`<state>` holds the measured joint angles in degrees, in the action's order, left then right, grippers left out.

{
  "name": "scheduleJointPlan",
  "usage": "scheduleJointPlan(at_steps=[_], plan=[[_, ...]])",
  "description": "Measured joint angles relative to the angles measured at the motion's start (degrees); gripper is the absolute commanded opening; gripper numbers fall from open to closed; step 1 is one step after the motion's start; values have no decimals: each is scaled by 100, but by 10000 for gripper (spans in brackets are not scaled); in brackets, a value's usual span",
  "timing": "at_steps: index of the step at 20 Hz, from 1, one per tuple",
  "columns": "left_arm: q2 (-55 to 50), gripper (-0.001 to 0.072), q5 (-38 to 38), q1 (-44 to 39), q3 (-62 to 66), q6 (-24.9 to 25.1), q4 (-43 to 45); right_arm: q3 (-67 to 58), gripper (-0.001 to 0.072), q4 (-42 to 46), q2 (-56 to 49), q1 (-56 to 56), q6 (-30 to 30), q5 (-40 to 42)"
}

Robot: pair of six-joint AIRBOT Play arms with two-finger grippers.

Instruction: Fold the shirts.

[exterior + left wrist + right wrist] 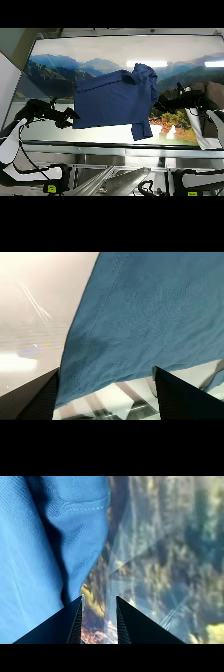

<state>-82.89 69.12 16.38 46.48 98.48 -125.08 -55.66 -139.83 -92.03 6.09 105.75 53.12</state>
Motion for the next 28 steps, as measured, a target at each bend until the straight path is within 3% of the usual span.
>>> scheduleJointPlan(at_steps=[1, 2, 3, 18, 19, 20, 21, 25, 28], plan=[[4, 452, -50, -28, -31, 2, 7, 7, 257, -24, -9, -11, -17, -50], [4, 92, -127, -72, -57, 22, 46, 11, 257, -37, -15, -22, -33, -101], [-11, 15, -229, -125, -81, 48, 70, 17, 257, -52, -22, -28, -61, -160], [0, 15, -505, -428, -103, 258, 46, 9, 248, -245, -52, -173, -114, -533], [0, 14, -509, -428, -103, 260, 44, 9, 237, -282, -74, -245, -122, -573], [0, 14, -516, -428, -105, 260, 44, 4, 100, -319, -107, -326, -149, -597], [2, 14, -520, -428, -103, 262, 42, -4, 17, -326, -153, -411, -164, -643], [177, 13, -306, -426, 289, 271, 138, -286, 16, -251, -107, -514, -216, -562], [920, 13, 120, -363, 1226, 240, 72, -1078, 16, -291, 645, -79, -221, -87]])
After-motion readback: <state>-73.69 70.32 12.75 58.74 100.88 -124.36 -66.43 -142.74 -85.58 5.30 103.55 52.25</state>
